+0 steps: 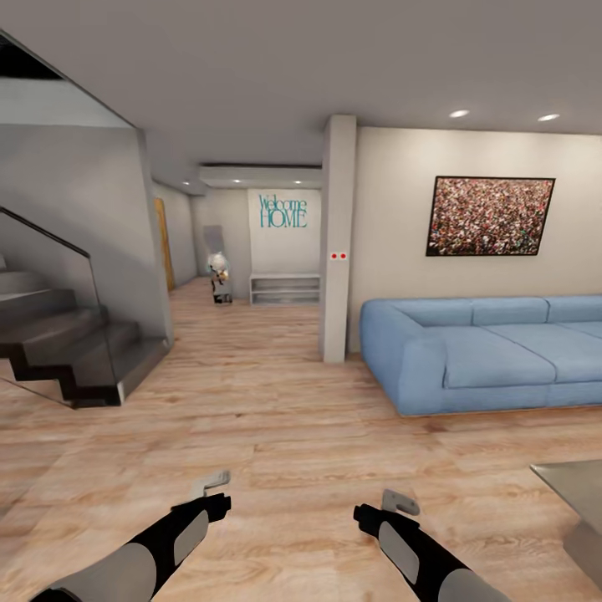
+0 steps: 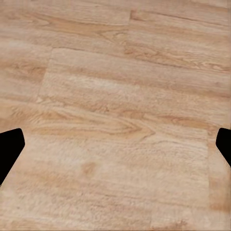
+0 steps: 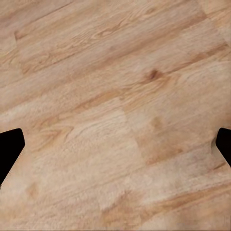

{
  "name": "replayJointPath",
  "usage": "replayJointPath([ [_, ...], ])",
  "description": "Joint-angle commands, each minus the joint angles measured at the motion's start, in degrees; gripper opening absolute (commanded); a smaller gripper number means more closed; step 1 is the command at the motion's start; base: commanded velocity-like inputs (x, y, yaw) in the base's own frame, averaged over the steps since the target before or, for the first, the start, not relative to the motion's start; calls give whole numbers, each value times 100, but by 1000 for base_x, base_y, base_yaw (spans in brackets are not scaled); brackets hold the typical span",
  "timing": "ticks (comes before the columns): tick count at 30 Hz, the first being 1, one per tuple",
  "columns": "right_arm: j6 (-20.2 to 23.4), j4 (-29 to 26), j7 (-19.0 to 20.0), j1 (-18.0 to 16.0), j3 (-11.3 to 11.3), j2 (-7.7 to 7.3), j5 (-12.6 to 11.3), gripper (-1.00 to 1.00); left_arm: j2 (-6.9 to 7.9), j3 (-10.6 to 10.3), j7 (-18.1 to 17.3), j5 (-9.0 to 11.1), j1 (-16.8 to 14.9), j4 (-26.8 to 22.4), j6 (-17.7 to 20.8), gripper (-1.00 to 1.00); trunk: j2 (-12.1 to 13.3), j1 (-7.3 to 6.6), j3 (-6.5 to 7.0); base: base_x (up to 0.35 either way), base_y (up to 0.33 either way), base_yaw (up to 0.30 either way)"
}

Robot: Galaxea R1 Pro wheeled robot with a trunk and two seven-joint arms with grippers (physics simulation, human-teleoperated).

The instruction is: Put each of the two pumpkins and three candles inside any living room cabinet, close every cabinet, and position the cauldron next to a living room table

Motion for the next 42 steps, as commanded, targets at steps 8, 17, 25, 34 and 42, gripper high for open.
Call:
replayJointPath([
  [8, 20, -12, -41, -7, 44, -12, -40, 100, 2, -30, 35, 23, 0, -15, 28, 100, -4, 3, 16, 295, -84, -99],
  [17, 20, -5, -39, -2, 42, -21, -41, 100, 2, -30, 29, 23, -2, -17, 28, 100, -4, 3, 67, 120, -93, -218],
  [25, 24, -11, -39, -5, 46, -12, -37, 100, -6, -35, -40, 33, -4, -24, 83, 100, -4, 3, 79, 11, -9, -76],
  [34, 1109, -5, -121, -76, -15, -5, -42, 100, 4, -17, -62, 98, -54, -375, 1683, 100, -4, 3, 80, 1, -1, -6],
  [42, 2336, 342, -577, -748, -447, -70, -21, 100, 5, 59, 24, 150, -455, -1719, 3627, 100, -4, 3, 80, 0, 0, 0],
])
